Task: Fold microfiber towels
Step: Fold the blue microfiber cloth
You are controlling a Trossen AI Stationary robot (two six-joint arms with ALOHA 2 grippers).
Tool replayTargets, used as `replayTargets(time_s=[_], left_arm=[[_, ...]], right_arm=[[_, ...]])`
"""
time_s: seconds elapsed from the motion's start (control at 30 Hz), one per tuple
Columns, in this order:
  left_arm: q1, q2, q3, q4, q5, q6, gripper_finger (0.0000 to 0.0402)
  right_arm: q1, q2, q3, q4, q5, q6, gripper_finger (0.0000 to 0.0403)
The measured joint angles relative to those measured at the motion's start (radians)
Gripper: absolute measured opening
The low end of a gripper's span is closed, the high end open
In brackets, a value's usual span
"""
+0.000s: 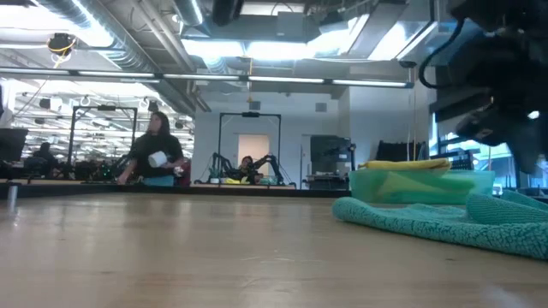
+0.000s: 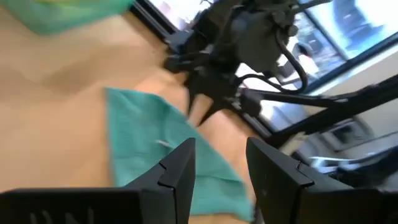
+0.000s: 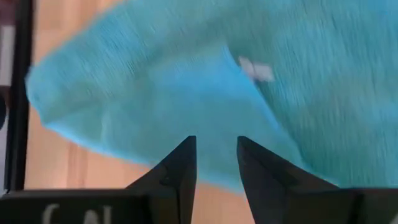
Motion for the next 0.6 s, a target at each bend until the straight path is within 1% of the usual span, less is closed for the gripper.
replayTargets(time_s=[0.1, 0.17, 0.33, 0.47, 0.6], left_arm=[[0.001, 0.032, 0.000, 0.061, 0.052, -0.064, 0.0135], [-0.004, 0.045, 0.000, 0.088, 0.067, -0.098, 0.0135], [-0.020, 0.045, 0.000, 0.093, 0.069, -0.130, 0.0135], [-0.042, 0.045, 0.000, 0.103, 0.065, -0.131, 0.0135], [-0.062, 0.045, 0.000, 0.101, 0.046, -0.131, 0.0135]], right_arm=[[-0.002, 0.033, -0.010, 0.110, 0.002, -0.024, 0.0118], [-0.006, 0.074, -0.010, 0.135, -0.003, -0.013, 0.0118], [-0.001, 0.195, -0.012, 0.152, -0.057, 0.010, 0.0118], [0.005, 0.286, -0.011, 0.264, -0.087, 0.037, 0.0118], [-0.001, 0.357, -0.009, 0.420, -0.109, 0.104, 0.0118]])
